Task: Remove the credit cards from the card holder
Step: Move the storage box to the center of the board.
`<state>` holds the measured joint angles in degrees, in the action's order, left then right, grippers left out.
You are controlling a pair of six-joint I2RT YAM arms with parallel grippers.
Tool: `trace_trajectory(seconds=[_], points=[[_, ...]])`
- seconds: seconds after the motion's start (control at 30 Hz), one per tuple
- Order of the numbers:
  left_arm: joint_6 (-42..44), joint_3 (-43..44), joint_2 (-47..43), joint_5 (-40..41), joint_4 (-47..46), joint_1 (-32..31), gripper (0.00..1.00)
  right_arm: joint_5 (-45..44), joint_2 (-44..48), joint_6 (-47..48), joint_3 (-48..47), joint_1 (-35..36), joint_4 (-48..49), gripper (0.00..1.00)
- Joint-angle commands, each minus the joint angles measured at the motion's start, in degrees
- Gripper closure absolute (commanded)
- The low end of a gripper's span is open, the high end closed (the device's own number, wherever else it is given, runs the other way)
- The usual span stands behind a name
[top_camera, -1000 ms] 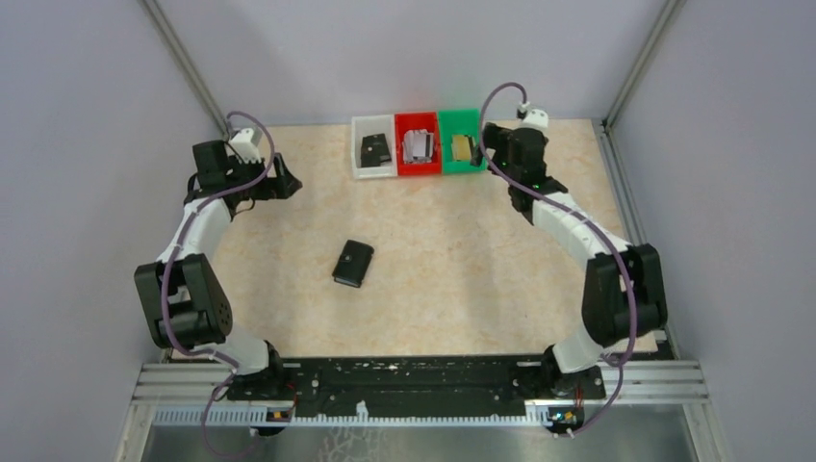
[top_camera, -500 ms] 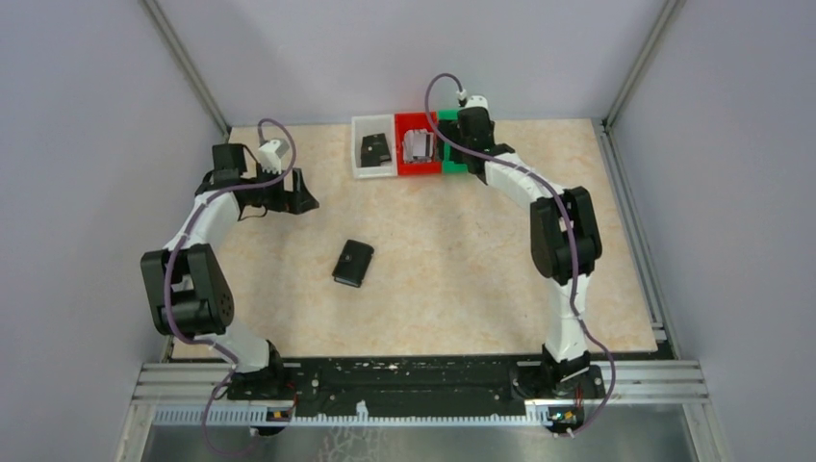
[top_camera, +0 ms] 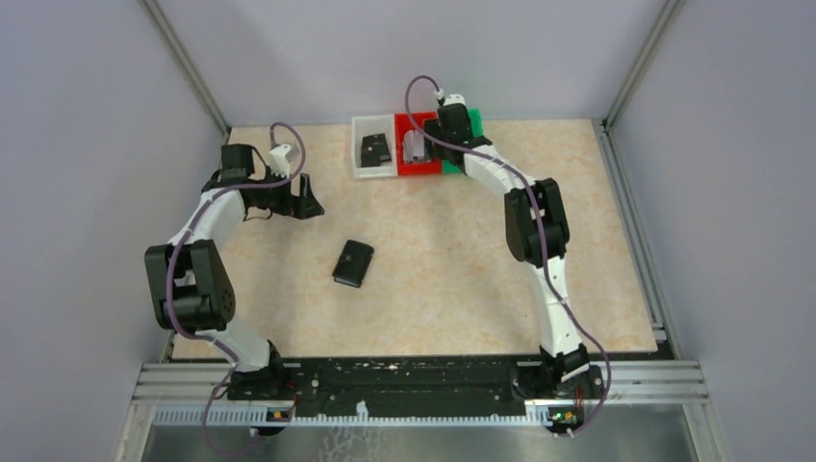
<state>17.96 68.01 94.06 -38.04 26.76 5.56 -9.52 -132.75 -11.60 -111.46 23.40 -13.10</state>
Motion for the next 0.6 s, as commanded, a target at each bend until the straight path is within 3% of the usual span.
trace_trajectory(seconds=[0.0,0.17,0.57], points=[[2.02,2.04,0.16,-2.47,1.94,-0.32,0.01,-1.98,-2.65,0.94,-6.81,1.59,-1.08,0.34],[2.90,2.17,0.27,-1.81,2.45,-0.44,0.01,-4.04,-3.35,-0.32,-7.61,3.05,-1.89,0.55],[7.02,2.25,-0.70,-1.50,8.23,-0.40,0.01,-8.56,3.19,-2.61,2.31,6.60,0.72,0.84]])
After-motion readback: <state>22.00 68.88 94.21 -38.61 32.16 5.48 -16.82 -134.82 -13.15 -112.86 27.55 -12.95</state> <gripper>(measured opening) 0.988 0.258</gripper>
